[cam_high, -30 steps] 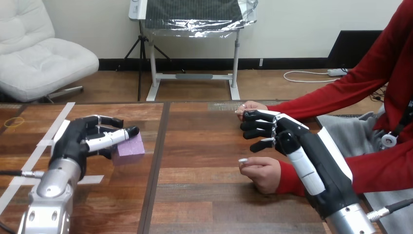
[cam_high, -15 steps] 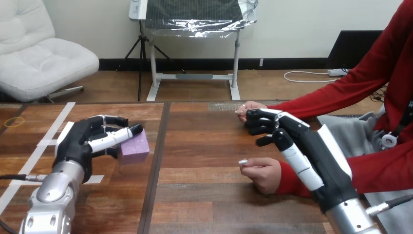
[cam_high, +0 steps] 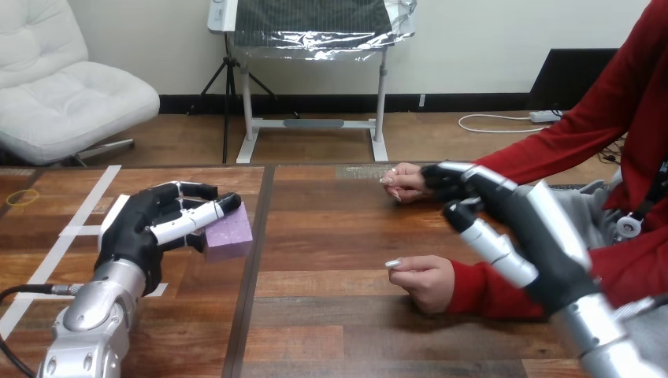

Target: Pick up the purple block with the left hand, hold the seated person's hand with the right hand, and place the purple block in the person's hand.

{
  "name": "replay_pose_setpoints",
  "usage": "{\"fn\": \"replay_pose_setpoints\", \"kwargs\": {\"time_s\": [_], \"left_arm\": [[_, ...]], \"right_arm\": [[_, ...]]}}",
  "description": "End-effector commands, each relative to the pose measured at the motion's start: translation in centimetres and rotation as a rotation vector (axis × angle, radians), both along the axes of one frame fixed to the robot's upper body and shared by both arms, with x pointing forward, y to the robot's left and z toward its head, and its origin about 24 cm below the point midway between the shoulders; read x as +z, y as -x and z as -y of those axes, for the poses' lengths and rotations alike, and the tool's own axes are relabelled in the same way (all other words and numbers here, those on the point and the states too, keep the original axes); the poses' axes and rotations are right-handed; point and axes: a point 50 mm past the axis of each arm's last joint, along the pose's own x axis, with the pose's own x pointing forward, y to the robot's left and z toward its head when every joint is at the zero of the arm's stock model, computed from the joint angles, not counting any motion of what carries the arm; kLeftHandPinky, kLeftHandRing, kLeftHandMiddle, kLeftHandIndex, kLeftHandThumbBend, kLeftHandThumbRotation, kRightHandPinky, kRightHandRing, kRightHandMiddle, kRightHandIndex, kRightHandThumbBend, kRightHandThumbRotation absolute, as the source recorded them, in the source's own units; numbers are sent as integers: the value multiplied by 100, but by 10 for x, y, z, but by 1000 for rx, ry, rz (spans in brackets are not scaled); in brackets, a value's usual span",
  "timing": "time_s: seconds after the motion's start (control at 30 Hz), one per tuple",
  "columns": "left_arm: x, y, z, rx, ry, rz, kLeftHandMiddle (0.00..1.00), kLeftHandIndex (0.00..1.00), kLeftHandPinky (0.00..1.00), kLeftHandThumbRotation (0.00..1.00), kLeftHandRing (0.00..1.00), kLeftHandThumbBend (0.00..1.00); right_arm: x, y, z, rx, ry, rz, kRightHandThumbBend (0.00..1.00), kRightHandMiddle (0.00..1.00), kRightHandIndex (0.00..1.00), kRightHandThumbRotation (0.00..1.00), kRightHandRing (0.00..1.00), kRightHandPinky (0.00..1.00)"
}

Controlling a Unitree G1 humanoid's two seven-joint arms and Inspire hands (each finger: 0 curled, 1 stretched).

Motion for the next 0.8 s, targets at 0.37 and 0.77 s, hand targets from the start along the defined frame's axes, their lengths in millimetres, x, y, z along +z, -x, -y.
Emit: {"fn": "replay_pose_setpoints", "kwargs": {"time_s": [0.37,0.77], "left_arm": [[25,-6,4,-8,48,92,38,43,25,0,31,44],[27,-5,4,-24,35,100,38,42,24,0,31,44]], "right_arm": [[38,-35,26,-33,174,138,83,83,83,93,82,72],[46,-53,39,-17,340,114,94,86,84,79,83,70]]}}
